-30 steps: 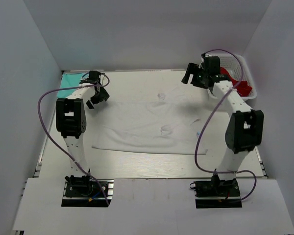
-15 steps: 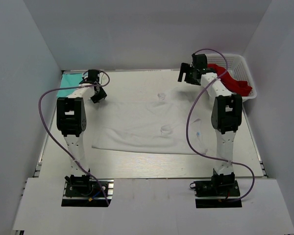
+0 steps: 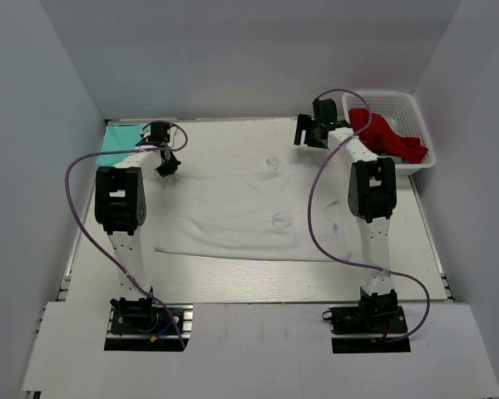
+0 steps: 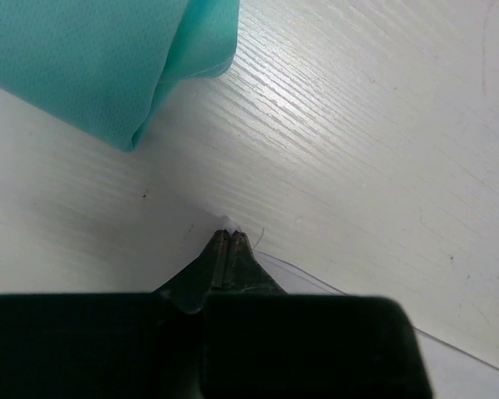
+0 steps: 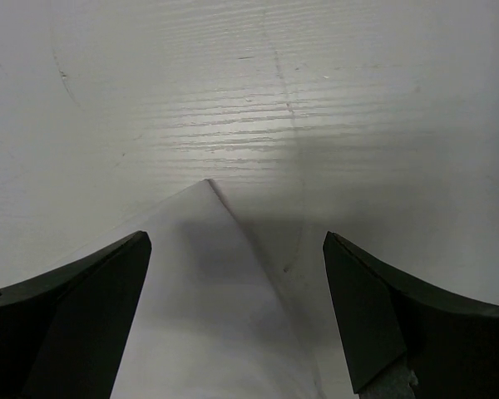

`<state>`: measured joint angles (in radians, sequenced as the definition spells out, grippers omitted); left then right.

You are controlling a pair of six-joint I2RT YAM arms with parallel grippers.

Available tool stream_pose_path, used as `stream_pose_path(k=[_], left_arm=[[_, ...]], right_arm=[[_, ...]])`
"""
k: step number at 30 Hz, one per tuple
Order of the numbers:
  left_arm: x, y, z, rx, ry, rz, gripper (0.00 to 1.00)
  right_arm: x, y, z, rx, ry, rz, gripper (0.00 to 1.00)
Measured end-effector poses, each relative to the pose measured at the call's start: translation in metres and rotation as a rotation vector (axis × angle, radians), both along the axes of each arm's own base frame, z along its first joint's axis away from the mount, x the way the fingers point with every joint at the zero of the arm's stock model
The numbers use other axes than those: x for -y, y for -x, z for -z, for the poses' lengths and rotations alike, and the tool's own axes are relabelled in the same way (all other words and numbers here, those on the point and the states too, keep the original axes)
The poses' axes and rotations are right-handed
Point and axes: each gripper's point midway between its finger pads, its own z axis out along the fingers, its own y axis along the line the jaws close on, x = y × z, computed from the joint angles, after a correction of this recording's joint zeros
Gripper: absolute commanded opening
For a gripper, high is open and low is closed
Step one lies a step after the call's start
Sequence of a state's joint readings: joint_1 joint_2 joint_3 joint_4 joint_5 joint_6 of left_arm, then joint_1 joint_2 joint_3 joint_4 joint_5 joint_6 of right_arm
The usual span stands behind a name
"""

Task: Fold and stack the t-shirts
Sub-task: Grap the side of the flattened tshirt furthest away from the robot with both arms

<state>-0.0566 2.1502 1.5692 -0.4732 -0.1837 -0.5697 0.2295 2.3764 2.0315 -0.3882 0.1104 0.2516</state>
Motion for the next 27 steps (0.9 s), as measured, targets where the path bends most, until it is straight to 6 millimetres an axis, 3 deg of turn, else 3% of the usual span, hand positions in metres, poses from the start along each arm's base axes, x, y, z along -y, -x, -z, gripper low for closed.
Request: stream_pose_path(k=[11,13,18,19,21,24,27], left_arm=[[0.000,0.001,-0.001,0.026,0.006,-0.004,0.00],[0.000,0.001,0.000,0.028,0.005,-0.005,0.00],[0.001,0.004,-0.001,0.030,0.008,-0.002,0.00],[0.001,0.004,-0.001,0.031,0.009,-0.001,0.00],[0.001,0.004,-0.001,0.031,0.011,-0.001,0.00],[0.002,0.004,-0.001,0.030,0.011,0.000,0.00],[0.001,0.006,-0.002,0.018,0.009,0.001,0.00]], right_arm=[[-0.043,-0.014,0.027,0.038,0.018,-0.075,0.90],[-0.048,-0.017,0.030,0.046,0.024,-0.074,0.84],[-0.045,-0.017,0.035,0.049,0.056,-0.042,0.53],[-0.043,-0.017,0.036,0.056,0.062,-0.031,0.35],[-0.040,-0.016,0.037,0.066,0.071,-0.017,0.14],[-0.034,-0.017,0.037,0.073,0.083,0.007,0.00],[-0.033,-0.018,0.036,0.077,0.096,0.011,0.00]])
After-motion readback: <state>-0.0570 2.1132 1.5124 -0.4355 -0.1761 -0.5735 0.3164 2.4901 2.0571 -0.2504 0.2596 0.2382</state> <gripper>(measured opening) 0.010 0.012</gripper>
